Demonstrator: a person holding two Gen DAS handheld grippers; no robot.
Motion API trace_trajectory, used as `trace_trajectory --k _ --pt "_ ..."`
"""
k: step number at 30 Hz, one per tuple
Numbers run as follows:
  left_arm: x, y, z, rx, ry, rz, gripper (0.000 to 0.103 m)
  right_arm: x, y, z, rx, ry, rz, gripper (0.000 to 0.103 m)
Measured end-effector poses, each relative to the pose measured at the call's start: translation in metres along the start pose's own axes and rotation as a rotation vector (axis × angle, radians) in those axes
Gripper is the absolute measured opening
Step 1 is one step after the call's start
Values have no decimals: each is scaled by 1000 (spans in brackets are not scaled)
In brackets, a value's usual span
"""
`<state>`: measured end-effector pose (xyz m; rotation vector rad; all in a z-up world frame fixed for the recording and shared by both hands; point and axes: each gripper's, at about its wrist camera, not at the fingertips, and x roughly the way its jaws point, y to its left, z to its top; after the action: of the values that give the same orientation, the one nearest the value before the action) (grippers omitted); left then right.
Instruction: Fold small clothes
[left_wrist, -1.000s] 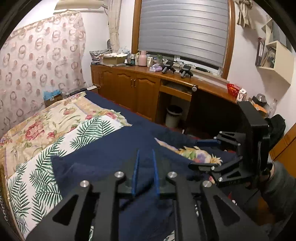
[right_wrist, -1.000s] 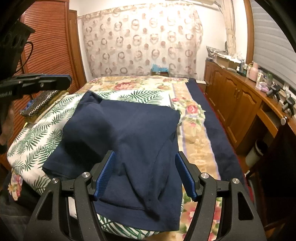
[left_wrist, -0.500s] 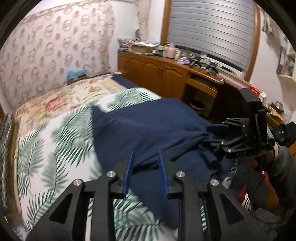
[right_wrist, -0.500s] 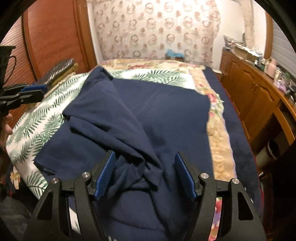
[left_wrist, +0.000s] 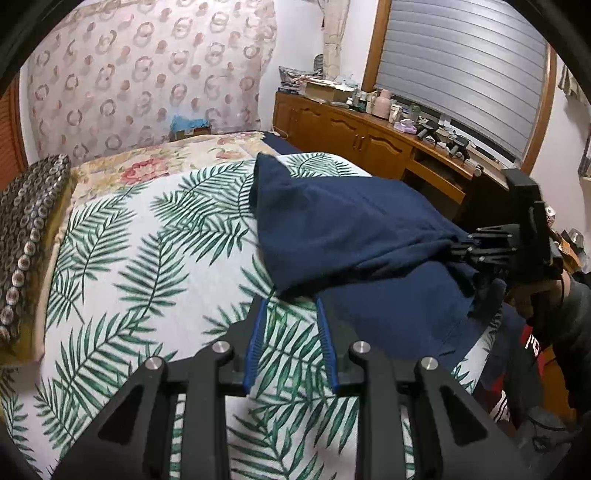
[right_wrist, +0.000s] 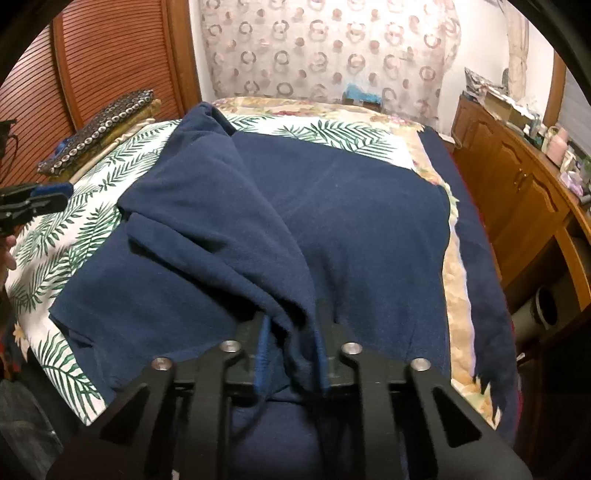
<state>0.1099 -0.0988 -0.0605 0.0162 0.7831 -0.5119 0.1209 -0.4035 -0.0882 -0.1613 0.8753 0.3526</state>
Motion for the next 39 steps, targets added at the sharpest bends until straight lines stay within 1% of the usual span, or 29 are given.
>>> trace_trajectory --k 2,7,12,15,18,21,24,28,31,33,35,36,39 --pt "0 3 -4 -13 2 7 26 -8 3 3 -4 -27 5 9" --pt "1 6 -6 -27 5 23 26 -33 9 10 17 -110 10 8" --pt "-1 6 -5 -30 -9 24 26 -63 17 17 41 -202 39 7" --pt "-4 2 -4 -23 -17 25 26 -79 19 21 31 -230 31 7" --pt "-6 -1 -3 -20 -24 25 26 -90 15 20 28 -226 -9 7" --pt "-9 -4 -2 -13 -33 25 26 -91 4 9 51 -198 -50 8" --pt "-10 -7 0 -7 -41 29 26 -78 -11 -7 85 -137 -64 8" --pt "-11 -9 1 -6 -47 33 26 -62 -20 -23 102 -69 -72 8" --pt "-11 -9 2 0 -48 45 26 -58 -20 -26 99 -53 -80 14" --pt "-11 -9 3 0 -50 48 26 -62 -21 -27 96 -57 -87 27" --pt "-11 -9 2 0 -50 47 26 -68 -20 -24 91 -73 -100 55" --pt "-11 -9 2 1 -49 47 26 -70 -19 -22 86 -82 -99 57" --pt "-11 -8 3 0 -50 49 26 -74 -14 -14 66 -105 -91 58"
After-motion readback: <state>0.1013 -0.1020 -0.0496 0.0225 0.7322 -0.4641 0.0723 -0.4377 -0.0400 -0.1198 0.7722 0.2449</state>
